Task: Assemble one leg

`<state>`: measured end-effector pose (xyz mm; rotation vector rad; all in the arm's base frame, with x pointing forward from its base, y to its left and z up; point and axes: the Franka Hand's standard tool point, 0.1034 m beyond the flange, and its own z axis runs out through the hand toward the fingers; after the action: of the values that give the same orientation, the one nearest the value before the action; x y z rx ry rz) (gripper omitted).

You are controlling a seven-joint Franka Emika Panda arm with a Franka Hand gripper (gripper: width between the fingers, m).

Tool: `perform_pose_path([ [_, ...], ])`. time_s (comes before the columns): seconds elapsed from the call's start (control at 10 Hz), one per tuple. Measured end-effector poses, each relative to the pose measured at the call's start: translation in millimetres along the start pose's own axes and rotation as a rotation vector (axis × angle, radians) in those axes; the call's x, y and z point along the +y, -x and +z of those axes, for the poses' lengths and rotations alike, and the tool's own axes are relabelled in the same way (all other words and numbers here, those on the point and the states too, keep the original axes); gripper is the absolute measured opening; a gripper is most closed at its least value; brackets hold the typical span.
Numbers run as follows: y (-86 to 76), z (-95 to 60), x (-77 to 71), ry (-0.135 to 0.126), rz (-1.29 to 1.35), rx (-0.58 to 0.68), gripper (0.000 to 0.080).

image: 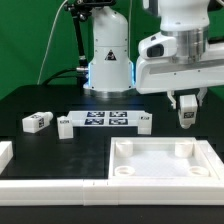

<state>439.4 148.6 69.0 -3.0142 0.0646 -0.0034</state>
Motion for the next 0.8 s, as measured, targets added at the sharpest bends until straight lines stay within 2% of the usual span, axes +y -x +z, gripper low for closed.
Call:
perform_pose_path([
  [0.3,-25.3,-16.5,3.9,-0.017,0.012,0.177,0.029],
  [0.4,-16.8,-20.8,0.9,-0.011,0.036,0.122,0.029],
  [0.5,-19.2,-32.4,-4.5,-0.013,0.041,0.128,0.029],
  [0.8,-22.6,-33.6,-6.4,-0.019,0.032,0.15,0.029],
])
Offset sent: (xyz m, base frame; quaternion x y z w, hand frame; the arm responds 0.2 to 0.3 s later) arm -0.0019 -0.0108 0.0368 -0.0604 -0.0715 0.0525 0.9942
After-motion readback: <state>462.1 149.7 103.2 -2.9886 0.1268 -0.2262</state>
